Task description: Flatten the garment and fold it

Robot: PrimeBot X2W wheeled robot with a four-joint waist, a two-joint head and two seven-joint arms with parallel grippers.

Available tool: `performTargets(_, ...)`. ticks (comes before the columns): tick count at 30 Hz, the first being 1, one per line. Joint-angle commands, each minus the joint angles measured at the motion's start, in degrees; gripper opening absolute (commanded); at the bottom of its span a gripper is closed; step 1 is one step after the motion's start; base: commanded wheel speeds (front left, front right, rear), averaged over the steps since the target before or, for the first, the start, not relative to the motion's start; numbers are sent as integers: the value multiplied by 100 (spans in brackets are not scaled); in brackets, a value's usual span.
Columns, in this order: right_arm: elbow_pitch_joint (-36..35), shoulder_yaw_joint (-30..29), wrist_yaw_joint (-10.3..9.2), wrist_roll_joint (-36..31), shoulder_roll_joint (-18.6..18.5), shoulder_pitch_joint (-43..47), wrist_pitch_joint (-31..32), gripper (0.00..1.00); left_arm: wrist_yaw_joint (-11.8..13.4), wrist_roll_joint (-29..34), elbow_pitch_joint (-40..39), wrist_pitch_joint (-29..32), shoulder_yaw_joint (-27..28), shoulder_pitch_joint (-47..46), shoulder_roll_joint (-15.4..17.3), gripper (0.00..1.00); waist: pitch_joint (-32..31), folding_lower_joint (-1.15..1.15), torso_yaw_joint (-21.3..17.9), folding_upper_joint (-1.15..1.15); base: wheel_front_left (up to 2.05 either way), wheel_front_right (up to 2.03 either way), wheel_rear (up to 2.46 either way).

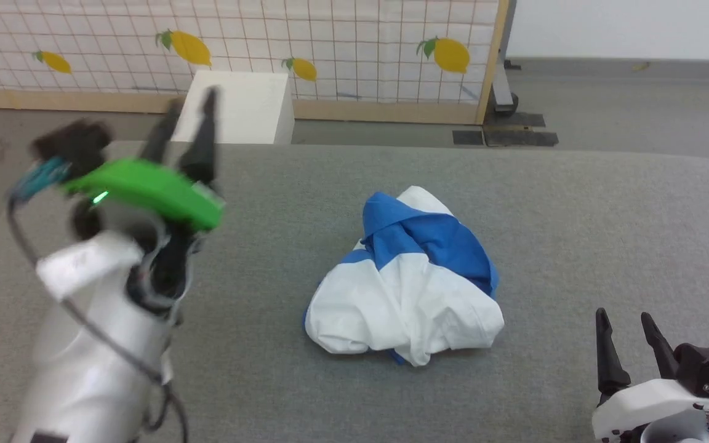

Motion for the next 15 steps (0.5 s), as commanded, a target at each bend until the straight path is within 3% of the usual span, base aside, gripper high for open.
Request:
performTargets(1,-55,18,-9,54,-4,58,26,100,133,270,-85,-245,15,329,176,100,-43,0,42,0,0,0,0)
performTargets(3,-96,35,-9,82,-4,93,66,100,312,561,-317,-615,120,721,343,100,-58,0,57,0,0,0,0)
performTargets(8,-204,91,-9,154,-4,169,245,100,776,1553,-651,-832,59,1774,667,100,-13,0,76,0,0,0,0)
performTargets(15,-386,137,-9,245,-4,73,646,100,1157,2187,-956,-851,-44,2468,458,100,112,0,112,0,0,0,0)
